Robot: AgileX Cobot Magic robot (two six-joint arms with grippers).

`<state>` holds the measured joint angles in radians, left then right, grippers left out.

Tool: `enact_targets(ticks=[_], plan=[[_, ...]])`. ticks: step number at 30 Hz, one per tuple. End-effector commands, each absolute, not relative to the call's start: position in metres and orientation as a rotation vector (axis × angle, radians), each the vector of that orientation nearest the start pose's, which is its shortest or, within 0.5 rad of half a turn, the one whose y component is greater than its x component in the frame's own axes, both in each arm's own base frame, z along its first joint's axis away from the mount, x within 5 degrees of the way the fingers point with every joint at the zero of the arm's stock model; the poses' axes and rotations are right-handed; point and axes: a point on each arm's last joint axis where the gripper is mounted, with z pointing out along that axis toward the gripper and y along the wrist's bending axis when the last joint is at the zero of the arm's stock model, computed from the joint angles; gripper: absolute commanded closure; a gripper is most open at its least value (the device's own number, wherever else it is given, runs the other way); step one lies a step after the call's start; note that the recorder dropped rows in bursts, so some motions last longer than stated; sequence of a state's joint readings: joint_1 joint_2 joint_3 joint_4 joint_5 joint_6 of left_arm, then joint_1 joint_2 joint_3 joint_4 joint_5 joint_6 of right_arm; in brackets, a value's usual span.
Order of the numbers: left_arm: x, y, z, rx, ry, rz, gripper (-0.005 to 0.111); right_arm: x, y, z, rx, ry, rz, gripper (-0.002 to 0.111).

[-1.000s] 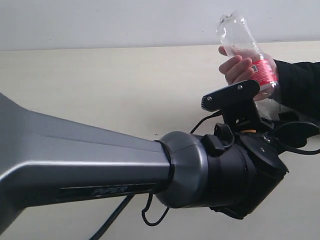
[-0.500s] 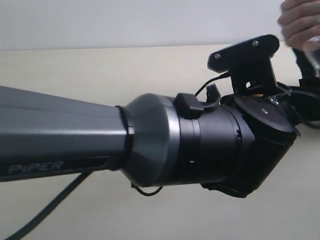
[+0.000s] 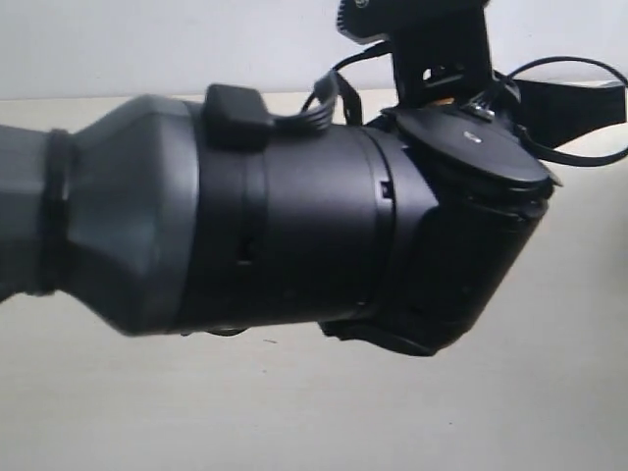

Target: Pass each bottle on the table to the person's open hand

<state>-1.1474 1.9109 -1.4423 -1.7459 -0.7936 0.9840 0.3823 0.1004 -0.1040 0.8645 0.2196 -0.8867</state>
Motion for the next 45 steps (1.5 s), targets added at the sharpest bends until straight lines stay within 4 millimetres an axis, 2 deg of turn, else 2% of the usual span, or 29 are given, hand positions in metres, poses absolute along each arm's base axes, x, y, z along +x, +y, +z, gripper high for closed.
enact_targets(ticks=[1,4,7,12,14,20,25,29,40,42,45], plan=[[0.231,-0.332,0.28,-0.172,1.942,-0.327,0.107,0.05,0.037,0.229,-0.465,1.568,0.406,0.108],[0.224,-0.311,0.292,-0.076,1.921,-0.196,0.107,0.05,0.037,0.229,-0.465,1.568,0.406,0.108],[0.212,-0.285,0.3,-0.042,1.918,-0.157,0.107,0.05,0.037,0.229,-0.465,1.568,0.406,0.108],[0.182,-0.224,0.292,0.011,1.944,-0.143,0.107,0.05,0.037,0.229,-0.465,1.568,0.406,0.108],[0.168,-0.199,0.284,0.075,1.95,-0.175,0.107,0.05,0.037,0.229,-0.465,1.568,0.406,0.108],[0.129,-0.154,0.269,0.31,1.942,-0.414,0.107,0.05,0.037,0.229,-0.465,1.568,0.406,0.108],[0.112,-0.134,0.269,0.296,1.945,-0.558,0.107,0.05,0.037,0.229,-0.465,1.568,0.406,0.108],[0.107,-0.124,0.276,0.271,1.908,-0.598,0.107,0.05,0.037,0.229,-0.465,1.568,0.406,0.108],[0.106,-0.122,0.278,0.267,1.896,-0.608,0.107,0.05,0.037,0.229,-0.465,1.568,0.406,0.108],[0.107,-0.121,0.279,0.33,1.868,-0.541,0.107,0.05,0.037,0.229,-0.465,1.568,0.406,0.108],[0.107,-0.12,0.279,0.339,1.862,-0.529,0.107,0.05,0.037,0.229,-0.465,1.568,0.406,0.108]])
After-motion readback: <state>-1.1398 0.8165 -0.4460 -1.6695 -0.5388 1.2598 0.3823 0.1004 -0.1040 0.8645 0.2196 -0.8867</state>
